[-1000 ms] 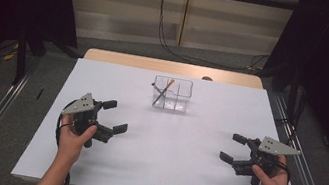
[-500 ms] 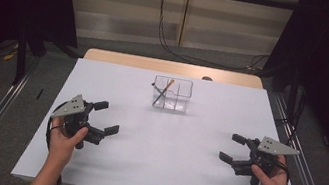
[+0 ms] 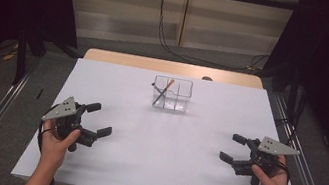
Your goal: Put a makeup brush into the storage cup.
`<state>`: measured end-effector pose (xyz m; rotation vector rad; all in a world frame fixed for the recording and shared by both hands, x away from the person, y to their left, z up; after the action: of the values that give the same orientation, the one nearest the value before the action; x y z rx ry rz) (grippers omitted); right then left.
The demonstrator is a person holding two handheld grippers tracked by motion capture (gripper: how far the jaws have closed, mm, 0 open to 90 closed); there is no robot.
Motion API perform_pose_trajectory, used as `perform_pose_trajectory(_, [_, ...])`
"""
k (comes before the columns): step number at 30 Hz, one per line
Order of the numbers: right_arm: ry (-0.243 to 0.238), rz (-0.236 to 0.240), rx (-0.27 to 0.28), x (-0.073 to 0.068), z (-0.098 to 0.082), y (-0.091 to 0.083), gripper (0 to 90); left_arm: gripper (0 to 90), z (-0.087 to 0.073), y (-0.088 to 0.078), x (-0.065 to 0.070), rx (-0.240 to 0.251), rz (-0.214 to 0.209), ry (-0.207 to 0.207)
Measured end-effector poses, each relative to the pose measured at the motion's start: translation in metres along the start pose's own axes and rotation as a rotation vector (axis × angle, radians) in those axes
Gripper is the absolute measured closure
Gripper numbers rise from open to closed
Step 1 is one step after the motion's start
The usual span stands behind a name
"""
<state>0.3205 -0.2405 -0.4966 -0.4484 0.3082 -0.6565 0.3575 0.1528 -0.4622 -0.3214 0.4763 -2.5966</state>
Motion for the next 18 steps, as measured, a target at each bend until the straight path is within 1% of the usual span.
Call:
perform_pose_trajectory(2, [-0.001, -0.002, -0.002, 0.000, -0.001, 0.000, 11.4, 0.0, 0.000, -0.002, 0.000, 0.002, -0.001, -0.004])
perform_pose_trajectory(4, [-0.003, -0.005, -0.005, 0.000, -0.001, 0.000, 11.4, 0.0, -0.002, -0.004, -0.001, -0.006, 0.006, 0.002])
perform_pose_trajectory(9, [-0.004, -0.011, -0.004, 0.002, -0.002, -0.002, 11.4, 0.0, -0.008, -0.012, -0.003, -0.008, 0.015, -0.003])
perform_pose_trajectory(10, [-0.002, -0.012, -0.004, 0.002, -0.002, -0.002, 11.4, 0.0, -0.009, -0.013, -0.003, -0.006, 0.013, -0.010])
perform_pose_trajectory(12, [-0.003, -0.014, -0.005, 0.002, -0.002, -0.002, 11.4, 0.0, -0.011, -0.015, -0.003, -0.013, 0.017, -0.002])
perform_pose_trajectory(13, [-0.004, -0.014, -0.007, 0.002, -0.003, -0.002, 11.4, 0.0, -0.012, -0.016, -0.003, -0.009, 0.013, -0.007])
perform_pose_trajectory(15, [-0.004, -0.015, -0.007, 0.002, -0.003, -0.002, 11.4, 0.0, -0.013, -0.017, -0.003, -0.015, 0.018, -0.002])
perform_pose_trajectory(18, [-0.002, -0.018, -0.006, 0.003, -0.003, -0.003, 11.4, 0.0, -0.018, -0.020, -0.004, -0.019, 0.021, -0.011])
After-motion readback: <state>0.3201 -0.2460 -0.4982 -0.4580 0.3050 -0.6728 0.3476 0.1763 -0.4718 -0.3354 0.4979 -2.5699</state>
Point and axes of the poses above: each handheld gripper's, and its own axes: y roughly forward along the jaws, z roughly out of its top, x roughly to its right, the point moved 10 cm from there along y, roughly forward along the jaws, and after that the axes turned 12 degrees about -x, right-handed, at the moved point
